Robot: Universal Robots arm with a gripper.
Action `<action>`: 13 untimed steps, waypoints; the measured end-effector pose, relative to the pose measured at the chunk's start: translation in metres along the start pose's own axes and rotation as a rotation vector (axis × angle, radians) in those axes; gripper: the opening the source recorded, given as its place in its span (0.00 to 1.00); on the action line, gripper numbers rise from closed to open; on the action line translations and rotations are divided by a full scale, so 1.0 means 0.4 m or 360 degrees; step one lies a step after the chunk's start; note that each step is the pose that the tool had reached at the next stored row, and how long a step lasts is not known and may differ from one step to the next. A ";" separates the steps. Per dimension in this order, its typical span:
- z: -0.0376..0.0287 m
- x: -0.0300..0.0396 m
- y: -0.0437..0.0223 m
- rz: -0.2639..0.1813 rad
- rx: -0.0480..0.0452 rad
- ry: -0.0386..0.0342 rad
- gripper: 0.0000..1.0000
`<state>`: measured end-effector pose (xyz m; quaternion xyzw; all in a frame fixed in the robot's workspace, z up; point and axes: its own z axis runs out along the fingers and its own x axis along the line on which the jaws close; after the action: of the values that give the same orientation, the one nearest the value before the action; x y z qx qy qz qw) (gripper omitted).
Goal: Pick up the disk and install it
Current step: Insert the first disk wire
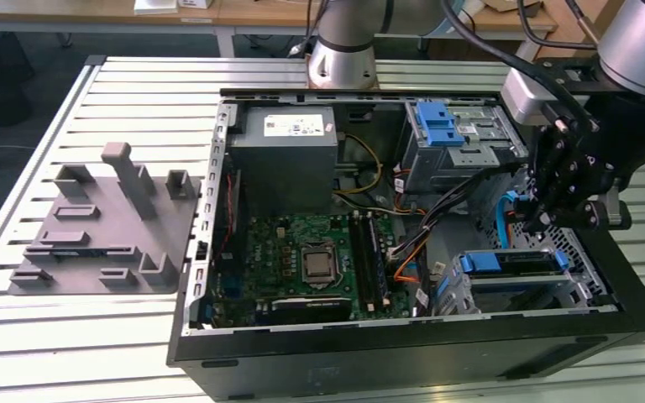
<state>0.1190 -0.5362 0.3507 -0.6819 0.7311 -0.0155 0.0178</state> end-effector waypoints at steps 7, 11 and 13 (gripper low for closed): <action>0.000 0.019 -0.004 0.0000 0.0000 0.0000 0.16; 0.002 0.047 -0.007 0.0000 -0.0001 0.0000 0.16; 0.003 0.050 -0.009 0.0000 -0.0010 0.0001 0.16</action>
<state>0.1210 -0.5564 0.3496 -0.6820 0.7310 -0.0134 0.0155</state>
